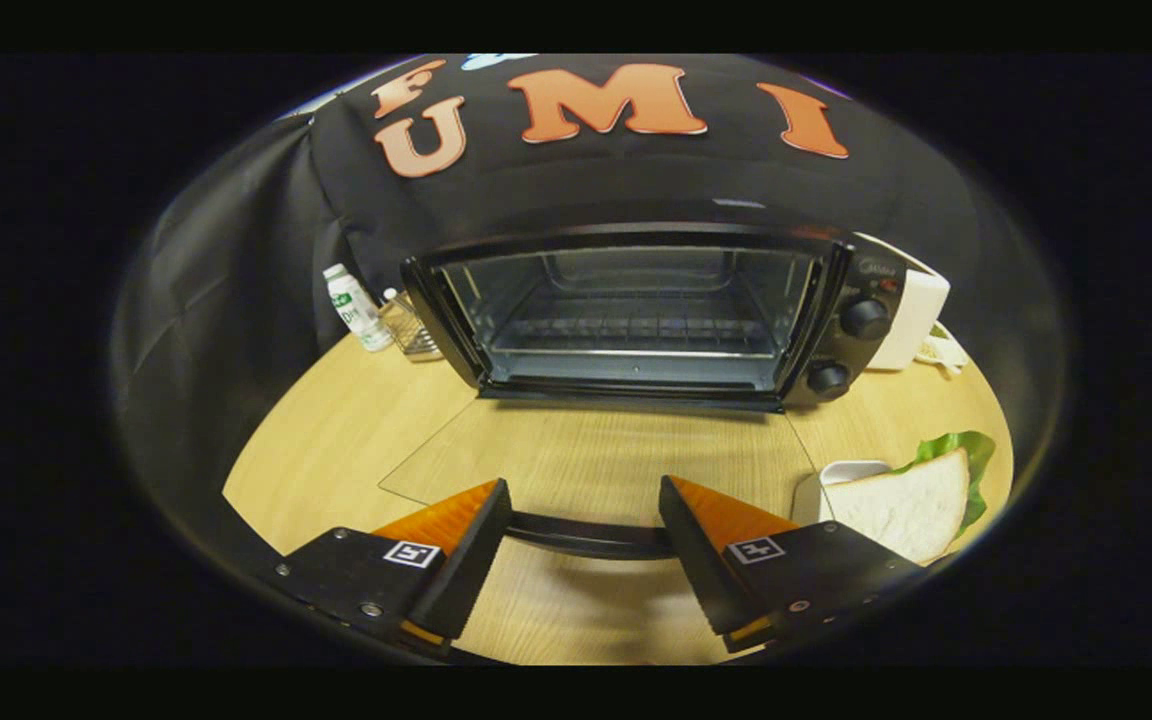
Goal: Open the toaster oven, put the food inside, and close the toaster oven door.
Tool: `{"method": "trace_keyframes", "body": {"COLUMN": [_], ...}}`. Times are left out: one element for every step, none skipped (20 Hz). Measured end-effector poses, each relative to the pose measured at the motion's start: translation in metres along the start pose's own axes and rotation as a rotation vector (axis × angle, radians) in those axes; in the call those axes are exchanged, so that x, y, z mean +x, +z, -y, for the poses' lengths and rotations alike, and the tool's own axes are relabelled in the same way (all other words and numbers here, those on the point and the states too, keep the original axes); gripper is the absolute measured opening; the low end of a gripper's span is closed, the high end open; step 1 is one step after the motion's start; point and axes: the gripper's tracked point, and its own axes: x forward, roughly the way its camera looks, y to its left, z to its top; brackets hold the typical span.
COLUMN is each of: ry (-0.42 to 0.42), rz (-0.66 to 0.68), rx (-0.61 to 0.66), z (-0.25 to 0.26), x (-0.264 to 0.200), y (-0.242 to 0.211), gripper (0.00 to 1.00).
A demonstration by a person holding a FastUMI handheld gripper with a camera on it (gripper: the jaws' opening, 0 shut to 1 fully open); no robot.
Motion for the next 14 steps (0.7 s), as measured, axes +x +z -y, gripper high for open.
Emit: {"method": "trace_keyframes", "body": {"ry": [-0.004,-0.007,-0.012,-0.018,-0.021,-0.010,0.001,0.009,0.011,0.013,0.014,0.009,0.006,0.004], "rz": [-0.027,-0.053,-0.073,-0.067,-0.056,-0.056,-0.071,-0.082,-0.096,-0.097,-0.084,-0.067,-0.054,-0.040], "rx": [0.001,-0.002,-0.009,-0.021,-0.024,-0.019,-0.004,0.014,0.031,0.045,0.050,0.046,0.038,0.031], "z": [-0.001,-0.002,-0.001,0.000,0.000,-0.003,-0.004,-0.004,-0.003,-0.001,0.001,0.005,0.008,0.010], "x": [0.004,0.009,0.015,0.016,0.016,0.013,0.010,0.006,0.003,-0.002,-0.005,-0.009,-0.014,-0.020], "y": [-0.005,-0.011,-0.019,-0.018,-0.017,-0.017,-0.019,-0.020,-0.021,-0.020,-0.016,-0.012,-0.008,-0.004], "gripper": [0.89,0.88,0.88,0.88,0.87,0.87,0.86,0.87,0.87,0.87,0.87,0.87,0.86,0.86]}}
